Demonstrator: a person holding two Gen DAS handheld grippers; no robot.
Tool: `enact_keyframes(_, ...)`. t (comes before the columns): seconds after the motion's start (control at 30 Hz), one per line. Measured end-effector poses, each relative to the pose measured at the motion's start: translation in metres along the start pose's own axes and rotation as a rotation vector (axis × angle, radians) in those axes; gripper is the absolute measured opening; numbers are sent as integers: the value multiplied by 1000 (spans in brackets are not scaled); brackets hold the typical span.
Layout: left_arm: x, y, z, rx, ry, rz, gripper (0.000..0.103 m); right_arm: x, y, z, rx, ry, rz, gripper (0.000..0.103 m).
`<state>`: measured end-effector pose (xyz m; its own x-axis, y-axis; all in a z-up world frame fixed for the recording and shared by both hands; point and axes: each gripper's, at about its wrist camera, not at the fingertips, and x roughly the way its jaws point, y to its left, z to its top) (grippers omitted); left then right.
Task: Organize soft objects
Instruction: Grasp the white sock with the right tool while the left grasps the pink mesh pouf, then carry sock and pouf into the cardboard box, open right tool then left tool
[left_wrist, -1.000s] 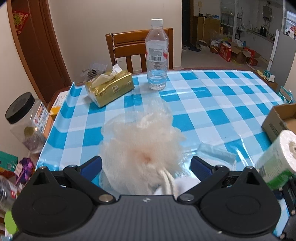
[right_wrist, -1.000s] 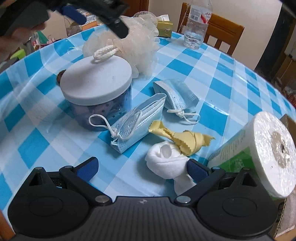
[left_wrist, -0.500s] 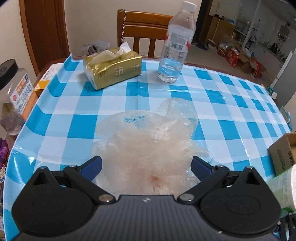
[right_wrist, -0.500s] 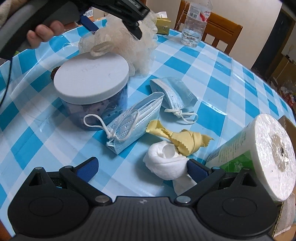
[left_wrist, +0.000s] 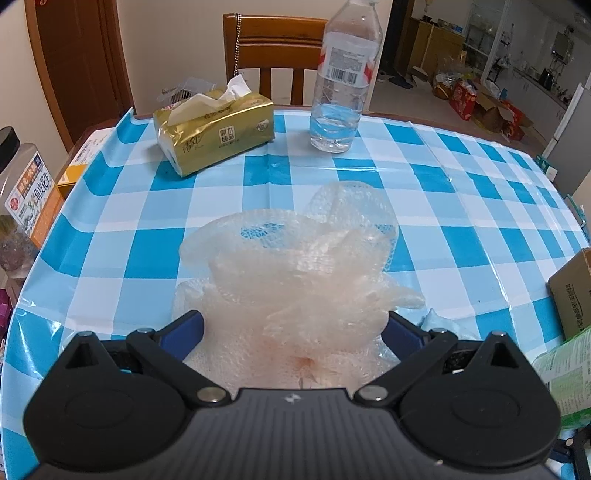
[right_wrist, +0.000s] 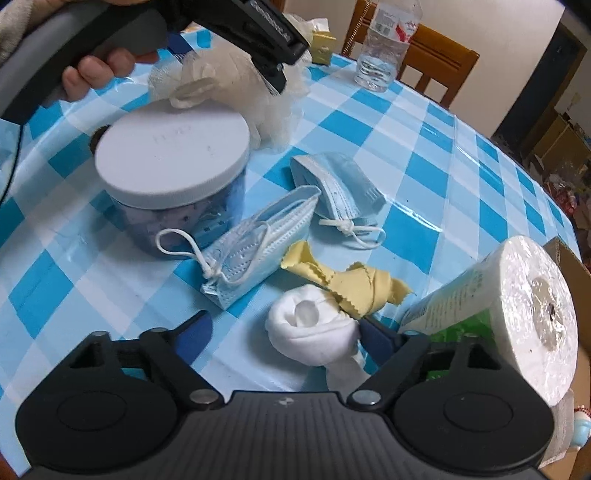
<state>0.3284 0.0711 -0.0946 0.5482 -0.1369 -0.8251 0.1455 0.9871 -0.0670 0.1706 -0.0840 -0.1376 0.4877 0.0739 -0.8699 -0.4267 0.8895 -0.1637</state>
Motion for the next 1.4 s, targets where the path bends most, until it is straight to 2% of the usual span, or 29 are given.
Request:
enact_keyframes(0.1, -1, 0, 0, -1, -3, 1, 100, 1, -5, 0, 24, 7, -21, 70)
enact_keyframes(0.13, -1, 0, 0, -3, -4, 1, 98, 2, -7, 0, 36, 9, -23, 58)
enact_keyframes(0.17, -2, 0, 0, -5, -6, 1, 98, 2, -10, 0, 48, 16, -17, 56)
enact_keyframes(0.43, 1, -1, -1, -13, -9, 12, 97, -3, -13, -1, 73, 14, 31, 55)
enact_keyframes(0.63, 1, 0, -1, -20, -3, -11, 77, -5, -11, -1, 68, 13, 43, 55)
enact_keyframes(0.67, 1, 0, -1, -17, -1, -17, 68, -5, -11, -1, 68, 12, 44, 55)
enact_keyframes(0.7, 0, -1, -1, -11, -2, -24, 67, -5, -11, -1, 68, 12, 45, 55)
enact_keyframes(0.77, -2, -1, -2, -3, -12, -27, 57, -6, -11, -1, 69, 9, 42, 55)
enact_keyframes(0.97, -13, -2, -1, 46, -21, -34, 45, -12, -15, 0, 72, -7, 36, 55)
enact_keyframes(1.4, -67, 0, 10, 151, -69, -54, 40, -34, -26, -2, 100, -35, 64, 55)
